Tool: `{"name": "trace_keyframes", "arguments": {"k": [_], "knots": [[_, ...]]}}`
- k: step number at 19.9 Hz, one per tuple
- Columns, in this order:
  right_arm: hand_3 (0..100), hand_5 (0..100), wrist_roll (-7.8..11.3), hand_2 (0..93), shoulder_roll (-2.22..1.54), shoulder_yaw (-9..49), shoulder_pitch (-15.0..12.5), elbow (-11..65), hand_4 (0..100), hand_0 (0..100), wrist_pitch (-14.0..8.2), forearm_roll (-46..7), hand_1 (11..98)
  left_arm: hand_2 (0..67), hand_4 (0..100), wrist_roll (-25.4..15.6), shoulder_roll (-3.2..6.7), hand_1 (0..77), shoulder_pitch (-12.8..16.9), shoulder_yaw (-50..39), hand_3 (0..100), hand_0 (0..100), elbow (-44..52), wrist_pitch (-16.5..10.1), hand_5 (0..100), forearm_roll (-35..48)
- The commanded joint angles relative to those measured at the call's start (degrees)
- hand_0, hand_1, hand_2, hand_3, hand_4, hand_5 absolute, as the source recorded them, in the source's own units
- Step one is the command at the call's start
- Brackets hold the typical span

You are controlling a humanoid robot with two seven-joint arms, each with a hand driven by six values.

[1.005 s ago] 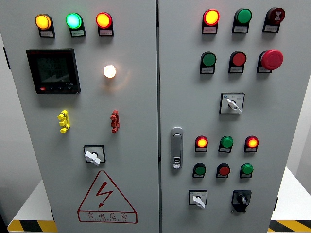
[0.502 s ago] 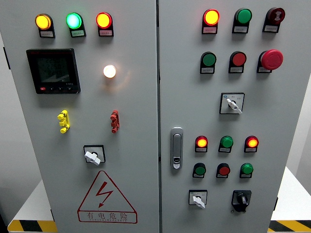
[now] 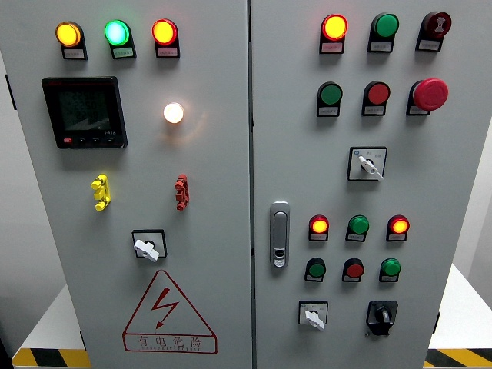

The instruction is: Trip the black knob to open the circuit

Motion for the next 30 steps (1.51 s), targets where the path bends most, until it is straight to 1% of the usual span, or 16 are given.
{"name": "trace_keyframes", "arguments": {"k": [1,4,6,8,9,12,14,16,18,19,21,22,24,25,27,30], "knots": [[16,18,0.2,7.9,0.03,5.8,0.0,1.8,6,77,3.1,-3.9,34.8,12.8,7,0.0,0.0,3.4,0.0,0.0,21,0,0.0,0.0,2,0.0],[14,17,1.6,7.7,0.2,8.5,-0.3,9.6,5,77,3.0,-4.0,34.5,12.8,7,0.0,0.0,3.3,0.0,0.0,21,0,0.0,0.0,2,0.0],[14,16,5.02,7.6,0.21,8.9,-0.4,14.8,5,77,2.6,-4.0,34.2,12.8,7,0.0,0.0,3.3,0.0,0.0,21,0,0.0,0.0,2,0.0],[14,17,8.71,7.6,0.29,9.5,-0.4,19.9,4,76,0.6,-4.0,34.4,12.8,7,0.0,0.0,3.3,0.0,0.0,21,0,0.0,0.0,2,0.0],[14,18,8.99,7.6,0.29,10.1,-0.5,22.9,4,76,-0.5,-4.0,34.6,12.8,7,0.0,0.0,3.3,0.0,0.0,21,0,0.0,0.0,2,0.0],[17,22,8.91,7.9,0.29,11.7,-2.4,35.9,6,74,-1.0,-4.2,37.1,12.8,7,0.0,0.0,3.3,0.0,0.0,21,0,0.0,0.0,2,0.0],[19,26,8.82,8.2,0.73,11.1,-3.8,44.5,8,73,-1.6,-4.2,38.4,12.8,7,0.0,0.0,3.3,0.0,0.0,21,0,0.0,0.0,2,0.0],[20,28,8.47,8.5,0.73,10.4,-5.4,53.0,9,74,-2.1,-4.3,39.1,12.8,7,0.0,0.0,3.3,0.0,0.0,21,0,0.0,0.0,2,0.0],[22,30,7.16,8.6,0.3,9.0,-6.1,60.2,11,74,-4.0,-4.3,39.8,12.8,7,0.0,0.0,3.2,0.0,0.0,21,0,0.0,0.0,2,0.0],[23,32,6.54,8.7,-0.05,8.2,-6.0,62.8,11,74,-6.3,-4.3,39.8,12.8,7,0.0,0.0,3.2,0.0,0.0,21,0,0.0,0.0,2,0.0],[27,37,6.18,8.7,-0.06,7.5,-6.1,68.0,16,75,-10.1,-4.8,40.1,12.8,7,0.0,0.0,3.3,0.0,0.0,21,0,0.0,0.0,2,0.0],[30,40,5.66,8.8,-0.15,7.5,-6.1,70.4,18,76,-11.2,-5.8,40.5,12.8,7,0.0,0.0,3.4,0.0,0.0,21,0,0.0,0.0,2,0.0],[31,41,4.95,8.9,-0.32,7.6,-5.9,74.1,19,76,-11.3,-9.6,41.0,12.8,7,0.0,0.0,3.4,0.0,0.0,21,0,0.0,0.0,2,0.0],[32,42,4.69,8.9,-0.67,7.5,-5.7,76.1,20,76,-11.3,-11.1,41.0,12.8,7,0.0,0.0,3.5,0.0,0.0,21,0,0.0,0.0,2,0.0],[32,44,3.9,8.9,-1.02,7.6,-4.3,79.6,21,77,-11.5,-12.9,41.0,12.8,7,0.0,0.0,3.5,0.0,0.0,21,0,0.0,0.0,2,0.0],[34,46,3.2,9.0,-0.94,8.1,-1.6,83.0,22,78,-12.4,-14.8,41.0,12.8,7,0.1,0.0,3.4,0.0,0.0,21,0,0.0,0.0,2,0.0]]}}
